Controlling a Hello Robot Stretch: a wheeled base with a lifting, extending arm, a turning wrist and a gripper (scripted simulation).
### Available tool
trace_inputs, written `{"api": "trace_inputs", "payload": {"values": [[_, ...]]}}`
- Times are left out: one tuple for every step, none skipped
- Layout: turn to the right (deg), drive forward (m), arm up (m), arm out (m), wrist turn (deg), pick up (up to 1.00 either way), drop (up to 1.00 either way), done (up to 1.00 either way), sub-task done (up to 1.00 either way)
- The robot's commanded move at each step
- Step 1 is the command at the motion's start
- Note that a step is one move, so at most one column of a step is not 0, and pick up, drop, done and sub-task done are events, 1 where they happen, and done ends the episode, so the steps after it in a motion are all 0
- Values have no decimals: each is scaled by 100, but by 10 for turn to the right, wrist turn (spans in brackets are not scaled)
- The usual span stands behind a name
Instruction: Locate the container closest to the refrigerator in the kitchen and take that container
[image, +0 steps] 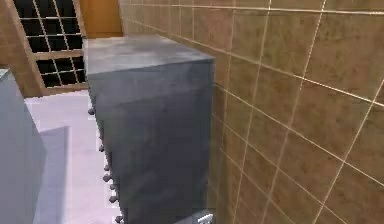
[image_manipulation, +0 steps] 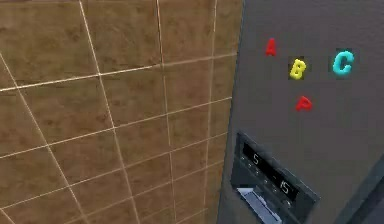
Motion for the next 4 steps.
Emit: {"api": "trace_inputs", "payload": {"values": [[-450, 0, 0, 0, 0, 0, 0, 0, 0], [-330, 0, 0, 0, 0, 0, 0, 0, 0], [0, 0, 48, 0, 0, 0, 0, 0, 0], [0, 0, 0, 26, 0, 0, 0, 0, 0]]}}
